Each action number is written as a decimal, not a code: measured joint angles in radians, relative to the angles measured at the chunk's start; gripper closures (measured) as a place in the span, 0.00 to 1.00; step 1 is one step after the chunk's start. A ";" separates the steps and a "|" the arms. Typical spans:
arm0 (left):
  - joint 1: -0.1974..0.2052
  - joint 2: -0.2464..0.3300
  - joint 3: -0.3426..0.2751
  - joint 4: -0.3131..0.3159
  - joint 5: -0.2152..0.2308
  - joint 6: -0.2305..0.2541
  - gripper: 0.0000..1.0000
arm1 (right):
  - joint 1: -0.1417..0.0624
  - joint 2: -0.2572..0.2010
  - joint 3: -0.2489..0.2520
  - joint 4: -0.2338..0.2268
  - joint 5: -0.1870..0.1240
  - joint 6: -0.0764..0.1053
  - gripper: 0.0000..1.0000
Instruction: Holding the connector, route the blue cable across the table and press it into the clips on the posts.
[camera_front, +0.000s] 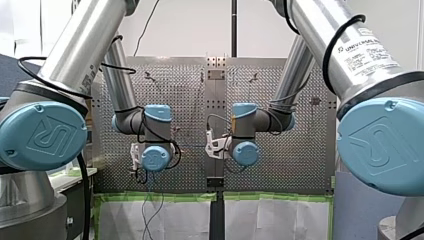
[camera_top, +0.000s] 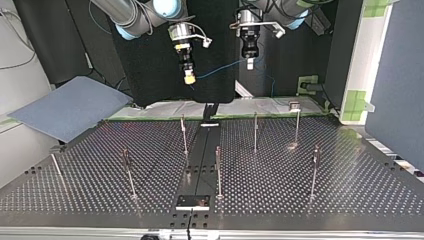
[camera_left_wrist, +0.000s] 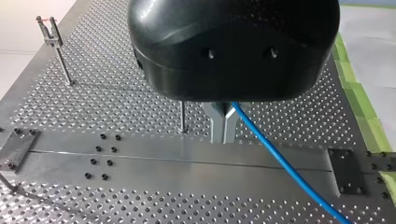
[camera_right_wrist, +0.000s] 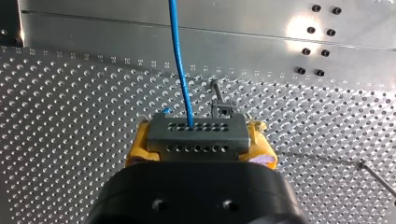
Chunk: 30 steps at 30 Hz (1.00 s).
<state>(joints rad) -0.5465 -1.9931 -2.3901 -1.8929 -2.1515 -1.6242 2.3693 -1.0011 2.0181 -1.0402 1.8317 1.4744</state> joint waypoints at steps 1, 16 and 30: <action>0.000 -0.003 0.001 -0.003 0.003 0.001 1.00 | 0.000 0.000 0.000 0.000 0.000 0.000 1.00; 0.000 -0.058 0.004 -0.016 0.012 0.004 1.00 | 0.000 0.000 0.000 0.000 0.000 0.000 1.00; 0.000 -0.058 0.004 -0.016 0.012 0.004 1.00 | 0.028 0.032 -0.007 0.032 0.029 -0.029 1.00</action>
<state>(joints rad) -0.5465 -2.0515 -2.3865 -1.9085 -2.1391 -1.6198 2.3974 -0.9691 2.0114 -1.0083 1.8604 1.4453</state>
